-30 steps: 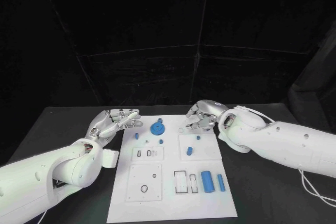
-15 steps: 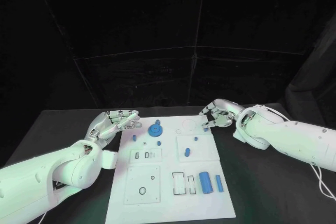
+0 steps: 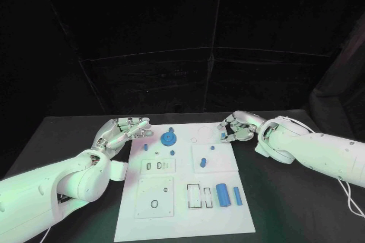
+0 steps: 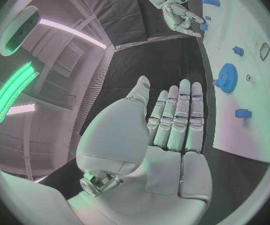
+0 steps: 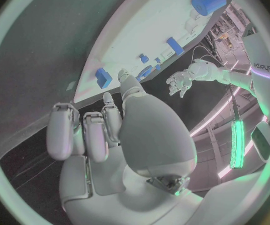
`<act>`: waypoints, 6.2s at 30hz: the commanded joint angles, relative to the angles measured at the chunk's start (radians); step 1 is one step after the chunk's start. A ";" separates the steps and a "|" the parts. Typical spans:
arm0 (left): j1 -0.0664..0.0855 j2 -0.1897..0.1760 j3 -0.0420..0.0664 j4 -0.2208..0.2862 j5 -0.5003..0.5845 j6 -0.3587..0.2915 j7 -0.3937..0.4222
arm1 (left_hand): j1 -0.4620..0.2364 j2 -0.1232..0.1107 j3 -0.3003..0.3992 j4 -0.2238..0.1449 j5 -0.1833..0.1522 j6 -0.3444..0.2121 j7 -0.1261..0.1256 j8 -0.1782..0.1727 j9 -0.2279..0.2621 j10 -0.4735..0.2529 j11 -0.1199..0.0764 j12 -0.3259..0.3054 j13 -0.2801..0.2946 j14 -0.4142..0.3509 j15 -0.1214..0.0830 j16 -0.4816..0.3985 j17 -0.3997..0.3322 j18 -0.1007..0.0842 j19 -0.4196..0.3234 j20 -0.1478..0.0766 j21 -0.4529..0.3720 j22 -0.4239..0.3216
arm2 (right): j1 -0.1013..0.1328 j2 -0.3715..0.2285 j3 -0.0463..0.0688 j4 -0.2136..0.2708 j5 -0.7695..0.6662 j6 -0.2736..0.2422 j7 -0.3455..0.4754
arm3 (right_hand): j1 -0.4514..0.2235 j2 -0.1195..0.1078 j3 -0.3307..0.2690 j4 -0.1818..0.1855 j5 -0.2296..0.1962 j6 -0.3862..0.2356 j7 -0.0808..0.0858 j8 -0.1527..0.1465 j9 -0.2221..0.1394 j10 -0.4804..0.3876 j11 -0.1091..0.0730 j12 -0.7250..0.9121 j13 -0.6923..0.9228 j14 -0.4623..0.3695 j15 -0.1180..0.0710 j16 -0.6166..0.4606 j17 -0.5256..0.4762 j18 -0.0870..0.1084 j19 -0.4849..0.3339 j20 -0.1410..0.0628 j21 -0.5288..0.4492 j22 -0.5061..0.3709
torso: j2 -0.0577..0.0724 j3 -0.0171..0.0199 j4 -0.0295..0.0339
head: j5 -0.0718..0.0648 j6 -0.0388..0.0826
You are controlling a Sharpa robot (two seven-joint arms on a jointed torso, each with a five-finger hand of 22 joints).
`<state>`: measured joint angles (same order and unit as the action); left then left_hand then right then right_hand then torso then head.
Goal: Assemble the parts on the task board
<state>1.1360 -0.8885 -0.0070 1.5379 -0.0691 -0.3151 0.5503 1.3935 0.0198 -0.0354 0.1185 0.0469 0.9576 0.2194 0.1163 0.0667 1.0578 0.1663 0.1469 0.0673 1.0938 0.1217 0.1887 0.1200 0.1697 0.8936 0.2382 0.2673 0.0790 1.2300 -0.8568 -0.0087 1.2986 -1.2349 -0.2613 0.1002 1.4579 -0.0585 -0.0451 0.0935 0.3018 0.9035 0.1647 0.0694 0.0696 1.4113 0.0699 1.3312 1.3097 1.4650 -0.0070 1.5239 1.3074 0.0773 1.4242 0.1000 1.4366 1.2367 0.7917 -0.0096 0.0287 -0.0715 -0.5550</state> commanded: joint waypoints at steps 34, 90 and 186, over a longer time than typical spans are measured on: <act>0.001 0.002 -0.001 -0.005 -0.005 0.016 0.001 | 0.001 0.007 0.000 -0.006 0.003 0.008 0.002 -0.006 0.000 0.006 -0.001 -0.007 -0.001 0.008 0.002 -0.007 0.002 0.015 0.008 0.000 -0.007 -0.002 | -0.019 0.016 0.000 -0.047 -0.001 0.034 0.016 | 0.003 0.092 0.065 -0.008 -0.093 0.101 -0.018 0.044 0.005 0.028 -0.011 0.042 0.079 0.085 -0.008 0.009 0.168 -0.017 0.015 -0.008 0.015 0.029 | -0.001 -0.0011 0.0005 | -0.008 -0.011; 0.004 0.000 -0.001 -0.012 0.047 0.029 -0.009 | 0.003 0.012 0.000 -0.010 0.003 0.012 -0.001 -0.006 0.000 0.013 -0.003 -0.008 0.000 0.012 0.000 -0.010 0.003 0.016 0.011 -0.001 -0.009 -0.004 | -0.029 0.261 -0.030 0.238 -0.271 -0.047 -0.403 | -0.049 0.094 0.192 -0.022 -0.096 0.194 -0.057 0.078 0.010 0.031 -0.046 0.034 0.078 0.084 -0.039 0.005 0.162 -0.018 0.018 -0.039 0.016 0.033 | -0.017 -0.0134 0.0063 | 0.065 -0.052; 0.004 -0.007 -0.001 -0.027 -0.072 0.047 -0.129 | -0.017 0.025 -0.026 -0.019 0.004 0.081 -0.043 0.003 0.005 0.132 -0.060 0.006 0.013 0.279 -0.083 0.115 0.107 0.015 0.217 -0.081 0.091 0.034 | -0.065 0.167 -0.027 0.357 -0.109 -0.247 -0.135 | -0.125 -0.053 0.037 0.081 -0.123 -0.005 0.005 0.007 -0.002 -0.073 0.012 -0.084 -0.045 0.078 0.010 -0.009 0.143 -0.015 0.009 0.008 0.004 0.016 | -0.025 -0.0136 -0.0005 | 0.075 -0.067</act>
<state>1.1377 -0.8934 -0.0093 1.5112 -0.0570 -0.2908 0.4992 1.3781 0.0430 -0.0597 0.1008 0.0469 1.0318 0.1744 0.1138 0.0711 1.1841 0.1085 0.1521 0.0805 1.3669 0.0417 0.3015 0.2229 0.1695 1.1045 0.1592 0.3554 0.1114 1.1554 -0.6801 -0.0398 1.6453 -1.4826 -0.4739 -0.1789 1.3271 -0.1096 -0.0040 0.1765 0.1750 0.9036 0.1720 0.0743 0.0672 1.3419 0.0787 1.2495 1.2665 1.4667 -0.0016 1.5184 1.3076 0.0774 1.4351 0.1037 1.4434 1.2552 0.7713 -0.0220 0.0303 0.0027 -0.6226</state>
